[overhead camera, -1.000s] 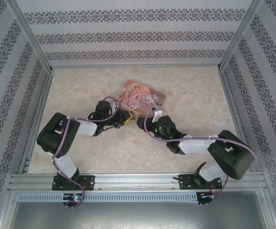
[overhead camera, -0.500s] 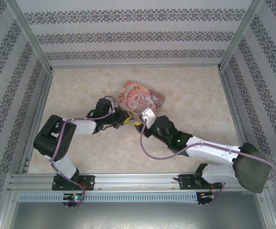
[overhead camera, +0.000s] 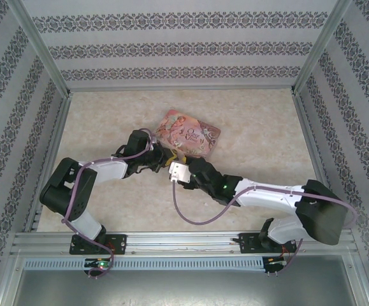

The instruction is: Unlock a padlock with a key

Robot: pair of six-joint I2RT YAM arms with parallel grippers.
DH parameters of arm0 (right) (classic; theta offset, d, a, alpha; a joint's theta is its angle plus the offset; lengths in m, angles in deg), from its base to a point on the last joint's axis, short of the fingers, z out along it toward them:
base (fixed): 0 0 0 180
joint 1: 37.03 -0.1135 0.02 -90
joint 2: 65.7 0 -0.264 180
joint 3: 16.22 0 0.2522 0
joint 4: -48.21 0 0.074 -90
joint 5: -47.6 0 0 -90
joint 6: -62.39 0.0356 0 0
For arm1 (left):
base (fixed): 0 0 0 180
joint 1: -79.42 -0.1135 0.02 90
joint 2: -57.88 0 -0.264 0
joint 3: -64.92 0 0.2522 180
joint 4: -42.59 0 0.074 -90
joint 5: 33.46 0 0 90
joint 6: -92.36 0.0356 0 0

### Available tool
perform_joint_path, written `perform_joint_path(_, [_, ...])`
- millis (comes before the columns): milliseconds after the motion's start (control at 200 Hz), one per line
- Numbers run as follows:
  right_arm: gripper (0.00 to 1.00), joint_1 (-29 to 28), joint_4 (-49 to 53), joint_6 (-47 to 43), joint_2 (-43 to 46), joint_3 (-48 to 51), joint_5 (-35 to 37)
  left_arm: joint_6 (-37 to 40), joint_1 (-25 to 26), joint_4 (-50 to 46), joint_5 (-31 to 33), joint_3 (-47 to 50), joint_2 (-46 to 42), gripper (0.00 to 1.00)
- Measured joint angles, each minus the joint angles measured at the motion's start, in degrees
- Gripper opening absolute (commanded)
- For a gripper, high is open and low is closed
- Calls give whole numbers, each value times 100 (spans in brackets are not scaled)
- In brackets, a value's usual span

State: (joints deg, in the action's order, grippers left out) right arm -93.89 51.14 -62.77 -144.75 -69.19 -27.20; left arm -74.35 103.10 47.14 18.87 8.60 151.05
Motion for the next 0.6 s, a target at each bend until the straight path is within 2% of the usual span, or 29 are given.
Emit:
perform_joint_path(225, [43, -4, 76, -431, -332, -168, 109, -68, 76, -76, 2, 0, -66, 0])
perform_joint_path(600, [32, 50, -164, -535, -658, -168, 127, -184, 188, -122, 24, 0, -68, 0])
